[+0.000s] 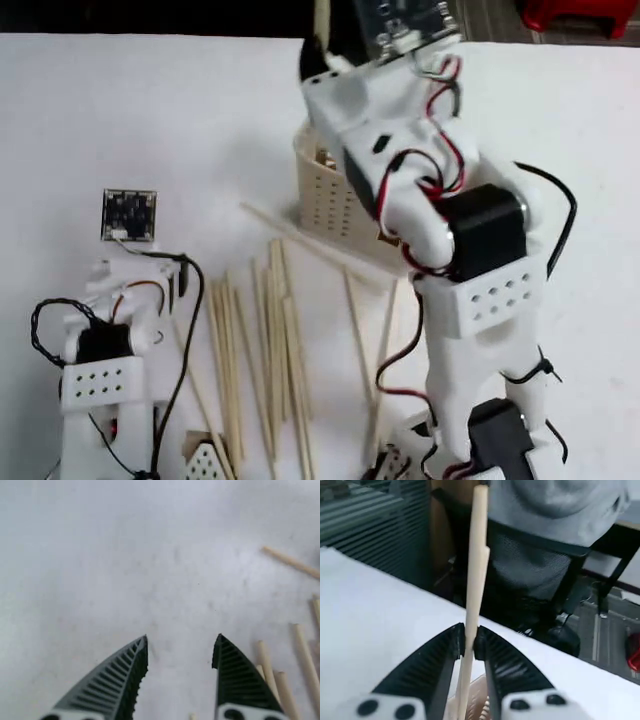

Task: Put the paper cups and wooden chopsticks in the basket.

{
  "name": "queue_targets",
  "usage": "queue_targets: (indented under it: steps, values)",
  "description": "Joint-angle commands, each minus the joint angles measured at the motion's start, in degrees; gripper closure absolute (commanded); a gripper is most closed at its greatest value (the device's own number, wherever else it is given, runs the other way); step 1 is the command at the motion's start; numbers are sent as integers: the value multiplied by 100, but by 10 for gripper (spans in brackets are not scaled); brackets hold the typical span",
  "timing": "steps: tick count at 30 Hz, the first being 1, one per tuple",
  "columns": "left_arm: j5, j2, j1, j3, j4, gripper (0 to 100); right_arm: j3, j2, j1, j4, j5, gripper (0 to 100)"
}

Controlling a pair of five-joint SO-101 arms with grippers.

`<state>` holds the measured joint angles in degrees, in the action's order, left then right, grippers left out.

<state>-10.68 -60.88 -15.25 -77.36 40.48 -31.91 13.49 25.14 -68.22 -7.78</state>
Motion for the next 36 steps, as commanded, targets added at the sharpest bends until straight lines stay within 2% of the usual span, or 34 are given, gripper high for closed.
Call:
queue_targets:
  steps: [1, 9, 12, 14, 20, 28, 36]
  values:
    - [0, -163, -40, 18, -149, 785, -220, -242, -277, 303, 18, 980]
    - [0, -163, -40, 18, -149, 784, -211, -980, -558, 136, 53, 974]
    - [0, -163, -40, 18, -149, 784, -264, -1042, -523, -171, 62, 910]
    - [0, -163, -40, 18, -149, 784, -273, -919, -426, -347, 62, 876]
    - [0, -163, -40, 18, -158, 783, -220, -303, -66, -1314, 9, 909]
    - [44, -163, -382, 53, -158, 782, -211, -154, 734, -2976, 53, 911]
    - [44, -163, -382, 53, -158, 782, 1178, 13, 875, -3002, 18, 913]
